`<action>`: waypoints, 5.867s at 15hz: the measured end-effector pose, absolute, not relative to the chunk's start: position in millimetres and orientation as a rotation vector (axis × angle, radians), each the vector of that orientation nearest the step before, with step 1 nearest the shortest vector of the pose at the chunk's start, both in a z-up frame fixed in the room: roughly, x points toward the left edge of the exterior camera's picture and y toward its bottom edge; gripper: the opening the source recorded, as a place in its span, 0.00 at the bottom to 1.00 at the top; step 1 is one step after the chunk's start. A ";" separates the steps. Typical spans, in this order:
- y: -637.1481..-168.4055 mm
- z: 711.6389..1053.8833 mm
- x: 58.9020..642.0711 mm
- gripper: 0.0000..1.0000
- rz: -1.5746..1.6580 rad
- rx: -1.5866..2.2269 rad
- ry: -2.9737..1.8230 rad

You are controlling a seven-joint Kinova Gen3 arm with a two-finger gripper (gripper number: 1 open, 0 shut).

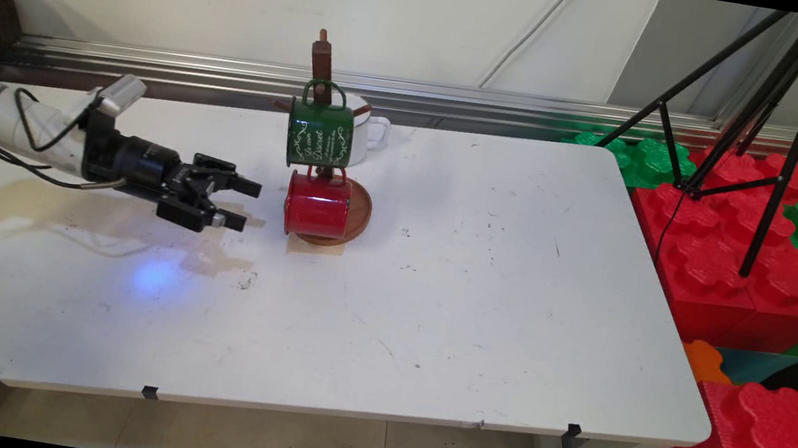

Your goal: Pick up the red mug from the rack, then place the picked object on the table

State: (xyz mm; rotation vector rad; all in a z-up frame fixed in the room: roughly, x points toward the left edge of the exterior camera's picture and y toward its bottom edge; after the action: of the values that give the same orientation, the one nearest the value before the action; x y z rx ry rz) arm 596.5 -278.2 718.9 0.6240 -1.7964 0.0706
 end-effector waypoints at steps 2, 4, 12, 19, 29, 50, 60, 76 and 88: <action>-282.1 716.7 592.2 1.00 0.074 0.622 -1.793; -286.2 714.6 587.7 1.00 0.077 0.618 -1.791; -306.4 704.5 562.2 1.00 0.089 0.596 -1.784; -315.8 697.5 541.0 1.00 0.084 0.572 -1.783; -321.9 690.2 524.7 1.00 0.098 0.566 -1.788; -320.1 689.8 523.4 0.00 0.085 0.571 -1.783; -309.2 707.4 524.7 0.00 0.072 0.488 -1.780; -271.3 729.5 550.1 0.00 0.047 0.405 -1.856; -234.4 761.4 604.4 0.00 0.068 0.358 -1.973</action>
State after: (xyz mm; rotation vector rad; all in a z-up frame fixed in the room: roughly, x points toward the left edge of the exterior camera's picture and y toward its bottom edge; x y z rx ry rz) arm 604.4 -234.4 761.4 0.3578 -1.9728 0.0684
